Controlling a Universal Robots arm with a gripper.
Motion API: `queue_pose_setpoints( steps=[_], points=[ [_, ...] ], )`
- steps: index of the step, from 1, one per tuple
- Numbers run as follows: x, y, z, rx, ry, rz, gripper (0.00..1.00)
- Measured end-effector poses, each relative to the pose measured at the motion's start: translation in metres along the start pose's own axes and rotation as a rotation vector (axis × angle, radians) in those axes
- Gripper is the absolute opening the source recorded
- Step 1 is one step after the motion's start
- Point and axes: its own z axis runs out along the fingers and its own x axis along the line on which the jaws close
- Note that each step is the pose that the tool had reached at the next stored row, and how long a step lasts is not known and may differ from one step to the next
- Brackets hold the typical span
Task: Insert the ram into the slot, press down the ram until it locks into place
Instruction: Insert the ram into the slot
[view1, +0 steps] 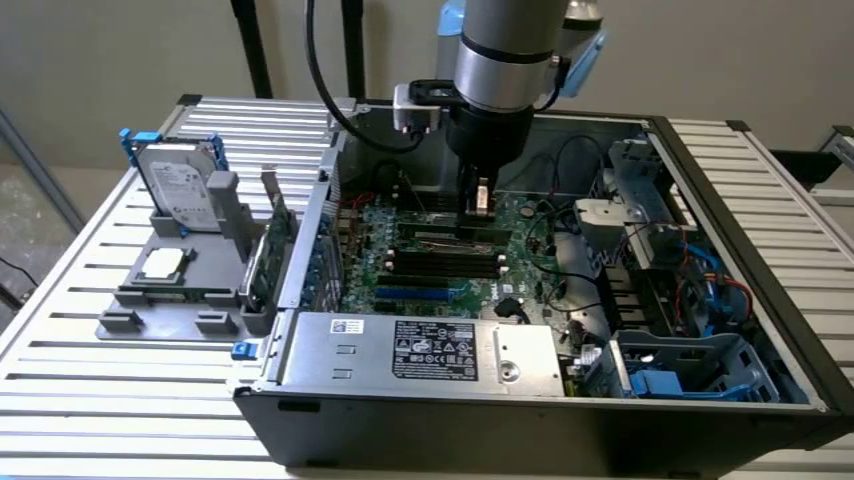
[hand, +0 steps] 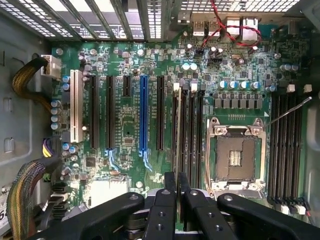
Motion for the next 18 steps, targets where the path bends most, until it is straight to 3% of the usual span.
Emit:
queue_pose_setpoints(
  steps=[18],
  points=[
    [-0.001,0.0029,0.0329,0.0,0.0,0.0,0.13]
  ],
)
